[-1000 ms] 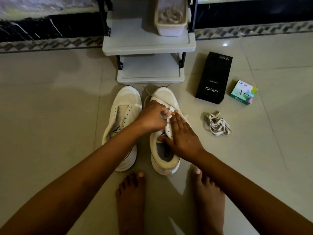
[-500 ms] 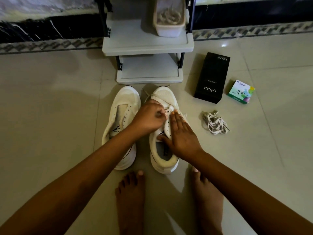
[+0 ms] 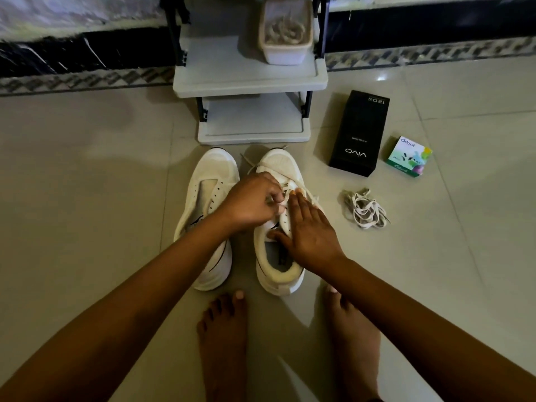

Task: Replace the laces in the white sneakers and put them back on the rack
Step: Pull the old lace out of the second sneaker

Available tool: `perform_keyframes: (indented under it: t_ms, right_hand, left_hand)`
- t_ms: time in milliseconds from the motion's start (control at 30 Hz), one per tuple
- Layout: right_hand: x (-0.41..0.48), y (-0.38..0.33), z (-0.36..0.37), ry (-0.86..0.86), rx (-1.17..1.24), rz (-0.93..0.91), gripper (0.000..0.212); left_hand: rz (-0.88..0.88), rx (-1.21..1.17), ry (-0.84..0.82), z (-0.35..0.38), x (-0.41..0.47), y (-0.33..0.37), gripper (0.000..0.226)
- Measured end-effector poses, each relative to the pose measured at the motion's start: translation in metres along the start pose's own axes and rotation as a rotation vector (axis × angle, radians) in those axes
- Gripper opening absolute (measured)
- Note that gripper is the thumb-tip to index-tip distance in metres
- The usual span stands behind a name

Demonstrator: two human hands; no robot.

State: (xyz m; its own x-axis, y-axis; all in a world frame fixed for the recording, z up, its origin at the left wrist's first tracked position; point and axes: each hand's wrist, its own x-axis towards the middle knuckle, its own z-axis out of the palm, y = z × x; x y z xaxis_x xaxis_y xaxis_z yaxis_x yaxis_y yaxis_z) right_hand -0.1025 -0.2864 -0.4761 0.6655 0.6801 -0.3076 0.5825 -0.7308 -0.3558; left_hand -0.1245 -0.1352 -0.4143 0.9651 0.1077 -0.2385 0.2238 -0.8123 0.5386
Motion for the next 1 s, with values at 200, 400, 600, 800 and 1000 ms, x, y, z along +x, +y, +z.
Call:
perform_keyframes:
  t_ms: [200,400,600,800,1000]
  right_hand:
    - [0.001,-0.003,-0.002,-0.031,0.003,-0.007,0.089]
    - [0.000,-0.005,-0.002,-0.029,-0.039,-0.009,0.087]
    - [0.000,-0.002,0.002,-0.018,-0.010,0.001,0.099]
    - [0.003,-0.004,0.004,-0.013,0.027,0.016,0.103]
    - [0.002,-0.005,0.003,-0.002,0.017,0.022,0.105]
  left_hand:
    - [-0.084,-0.153,-0.088,0.001,-0.013,0.000,0.044]
    - [-0.085,0.189,0.117,0.019,-0.018,-0.005,0.023]
    - [-0.132,-0.328,0.081,-0.009,-0.011,0.011,0.010]
    - [-0.073,-0.125,0.004,0.011,-0.015,-0.001,0.058]
    - [-0.063,0.203,0.101,0.020,-0.015,-0.011,0.027]
